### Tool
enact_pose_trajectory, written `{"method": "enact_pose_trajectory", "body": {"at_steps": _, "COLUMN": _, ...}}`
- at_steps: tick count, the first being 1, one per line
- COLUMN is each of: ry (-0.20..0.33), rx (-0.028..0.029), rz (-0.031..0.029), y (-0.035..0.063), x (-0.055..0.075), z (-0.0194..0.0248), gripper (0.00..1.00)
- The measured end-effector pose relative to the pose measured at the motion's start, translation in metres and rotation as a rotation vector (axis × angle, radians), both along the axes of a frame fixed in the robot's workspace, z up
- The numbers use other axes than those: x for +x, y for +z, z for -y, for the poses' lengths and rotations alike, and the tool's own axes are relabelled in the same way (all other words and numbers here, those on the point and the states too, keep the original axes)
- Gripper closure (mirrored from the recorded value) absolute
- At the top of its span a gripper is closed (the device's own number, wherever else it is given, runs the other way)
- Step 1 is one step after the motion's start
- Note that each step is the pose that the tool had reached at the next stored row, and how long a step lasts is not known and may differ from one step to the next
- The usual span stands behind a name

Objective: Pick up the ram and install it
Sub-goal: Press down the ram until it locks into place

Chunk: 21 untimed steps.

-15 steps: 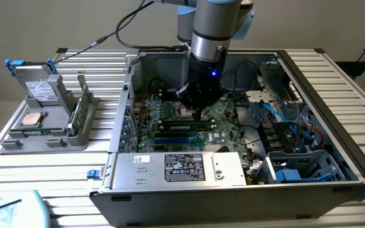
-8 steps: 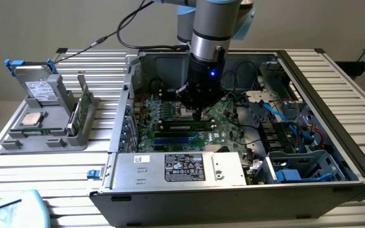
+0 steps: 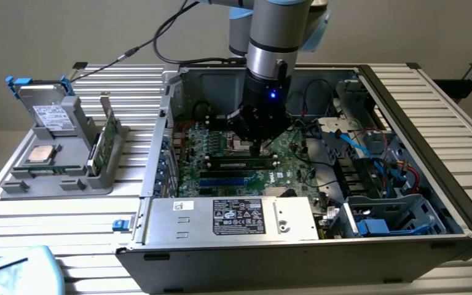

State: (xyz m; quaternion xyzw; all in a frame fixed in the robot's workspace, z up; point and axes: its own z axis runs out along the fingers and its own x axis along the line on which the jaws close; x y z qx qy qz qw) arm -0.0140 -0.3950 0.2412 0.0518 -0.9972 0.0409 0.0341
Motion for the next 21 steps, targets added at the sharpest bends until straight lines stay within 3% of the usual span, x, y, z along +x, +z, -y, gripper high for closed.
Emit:
{"method": "enact_pose_trajectory", "body": {"at_steps": 4, "ry": -0.044, "rx": -0.0041, "rz": 0.0050, "y": 0.0000, "x": 0.000, "z": 0.0000, "gripper": 0.90}}
{"method": "enact_pose_trajectory", "body": {"at_steps": 9, "ry": -0.048, "rx": -0.0034, "rz": 0.0055, "y": 0.0001, "x": -0.002, "z": 0.0004, "gripper": 0.90}}
{"method": "enact_pose_trajectory", "body": {"at_steps": 14, "ry": -0.048, "rx": 0.0052, "rz": 0.0096, "y": 0.0012, "x": -0.010, "z": 0.0049, "gripper": 0.90}}
{"method": "enact_pose_trajectory", "body": {"at_steps": 21, "ry": -0.048, "rx": 0.0228, "rz": 0.0108, "y": 0.0086, "x": -0.014, "z": 0.0142, "gripper": 0.90}}
